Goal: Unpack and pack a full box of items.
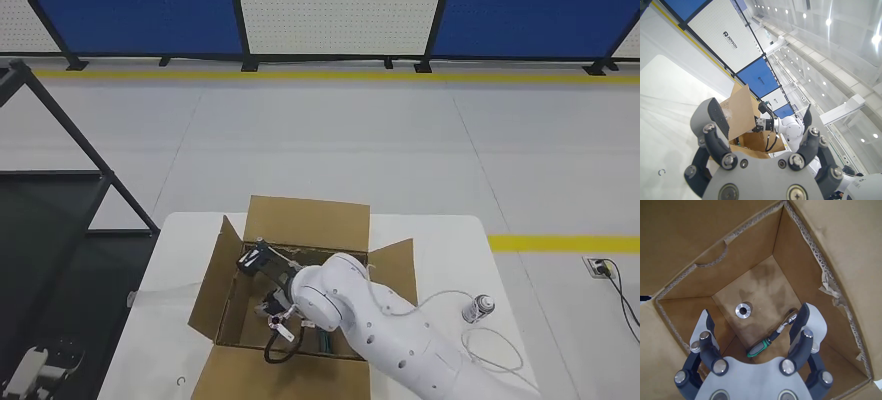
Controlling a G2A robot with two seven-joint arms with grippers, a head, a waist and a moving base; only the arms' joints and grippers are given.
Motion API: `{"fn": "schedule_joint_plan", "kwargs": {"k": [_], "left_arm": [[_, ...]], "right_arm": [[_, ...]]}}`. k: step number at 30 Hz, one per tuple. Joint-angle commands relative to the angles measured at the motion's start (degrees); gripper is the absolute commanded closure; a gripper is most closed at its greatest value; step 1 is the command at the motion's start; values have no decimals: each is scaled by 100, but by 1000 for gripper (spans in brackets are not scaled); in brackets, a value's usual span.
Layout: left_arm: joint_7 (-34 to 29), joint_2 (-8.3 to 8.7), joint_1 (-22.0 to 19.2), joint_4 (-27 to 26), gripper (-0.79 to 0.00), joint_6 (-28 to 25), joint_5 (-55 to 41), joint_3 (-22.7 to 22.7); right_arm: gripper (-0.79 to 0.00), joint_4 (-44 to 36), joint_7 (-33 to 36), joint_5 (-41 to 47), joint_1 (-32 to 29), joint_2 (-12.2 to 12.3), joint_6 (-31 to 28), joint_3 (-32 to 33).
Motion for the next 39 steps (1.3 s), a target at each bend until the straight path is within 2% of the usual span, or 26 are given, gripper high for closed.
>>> {"fn": "schedule_joint_plan", "kwargs": {"k": [1, 6, 11, 14, 16, 23, 30, 32, 33, 35, 38, 39], "left_arm": [[0, 0, 0, 0, -785, 0, 0, 0], [0, 0, 0, 0, -785, 0, 0, 0], [0, 0, 0, 0, -785, 0, 0, 0], [0, 0, 0, 0, -785, 0, 0, 0], [0, 0, 0, 0, -785, 0, 0, 0], [0, 0, 0, 0, -785, 0, 0, 0], [0, 0, 0, 0, -785, 0, 0, 0], [0, 0, 0, 0, -785, 0, 0, 0], [0, 0, 0, 0, -785, 0, 0, 0], [0, 0, 0, 0, -785, 0, 0, 0], [0, 0, 0, 0, -785, 0, 0, 0], [0, 0, 0, 0, -785, 0, 0, 0]], "right_arm": [[-785, 281, -21, 36, 59, -101, 66, -116], [-782, 979, -36, 284, 207, -368, 3, -321], [-616, 1430, 6, 542, 307, -573, -226, -427], [-650, 1720, 51, 612, 359, -720, -337, -541], [-613, 1898, 77, 665, 397, -809, -391, -591], [-597, 2461, 13, 747, 510, -1077, -515, -706], [-548, 3000, -82, 785, 575, -1338, -607, -784], [-416, 3169, -132, 808, 580, -1396, -631, -783], [-379, 3243, -155, 825, 584, -1423, -650, -777], [-348, 3358, -196, 842, 594, -1464, -680, -768], [-256, 3526, -295, 839, 610, -1530, -702, -747], [-135, 3552, -317, 837, 612, -1541, -704, -741]]}}
